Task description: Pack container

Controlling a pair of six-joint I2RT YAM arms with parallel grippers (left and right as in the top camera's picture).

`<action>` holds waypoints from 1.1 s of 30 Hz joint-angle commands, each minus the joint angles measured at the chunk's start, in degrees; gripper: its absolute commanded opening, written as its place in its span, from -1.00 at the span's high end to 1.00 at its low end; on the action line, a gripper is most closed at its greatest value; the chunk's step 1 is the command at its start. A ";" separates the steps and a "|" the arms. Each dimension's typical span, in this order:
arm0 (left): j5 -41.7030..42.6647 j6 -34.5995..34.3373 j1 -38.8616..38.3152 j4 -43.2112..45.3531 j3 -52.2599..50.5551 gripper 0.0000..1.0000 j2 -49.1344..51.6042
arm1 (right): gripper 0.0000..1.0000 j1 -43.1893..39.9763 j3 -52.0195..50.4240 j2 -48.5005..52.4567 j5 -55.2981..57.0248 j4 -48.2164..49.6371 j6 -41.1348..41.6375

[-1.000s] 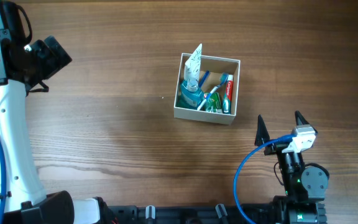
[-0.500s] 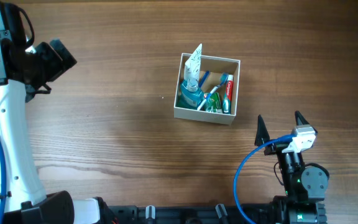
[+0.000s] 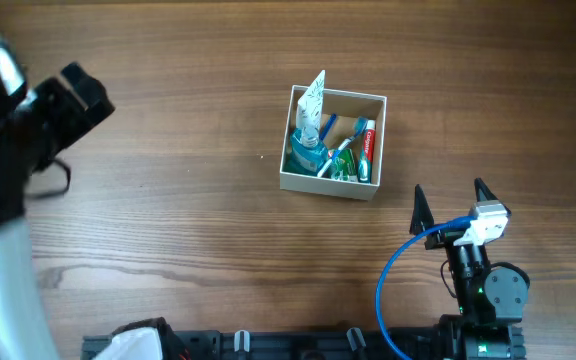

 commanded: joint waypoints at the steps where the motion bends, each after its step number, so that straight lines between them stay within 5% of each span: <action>1: 0.09 7.85 -1.20 8.07 -10.27 -1.00 -7.98 | -0.99 0.35 -0.09 -0.79 -0.52 0.20 -0.17; 6: 0.94 7.80 -1.22 29.53 -33.46 -1.00 -20.11 | -0.99 0.35 -0.09 -0.79 -0.52 0.20 -0.15; 7: 3.04 7.78 -1.22 44.06 -48.59 -1.00 -28.28 | -0.99 0.35 -0.09 -0.79 -0.52 0.20 -0.17; 13: 7.65 7.80 -1.99 65.00 -71.43 -0.99 -42.03 | -0.98 0.35 -0.09 -0.79 -0.52 0.20 -0.15; 22: 3.56 7.82 -8.09 79.03 -89.05 -0.99 -50.01 | -0.99 0.35 -0.09 -0.79 -0.52 0.20 -0.15; 33: 1.77 7.80 -9.79 79.60 -98.53 -1.00 -60.92 | -0.99 0.35 -0.09 -0.79 -0.52 0.20 -0.15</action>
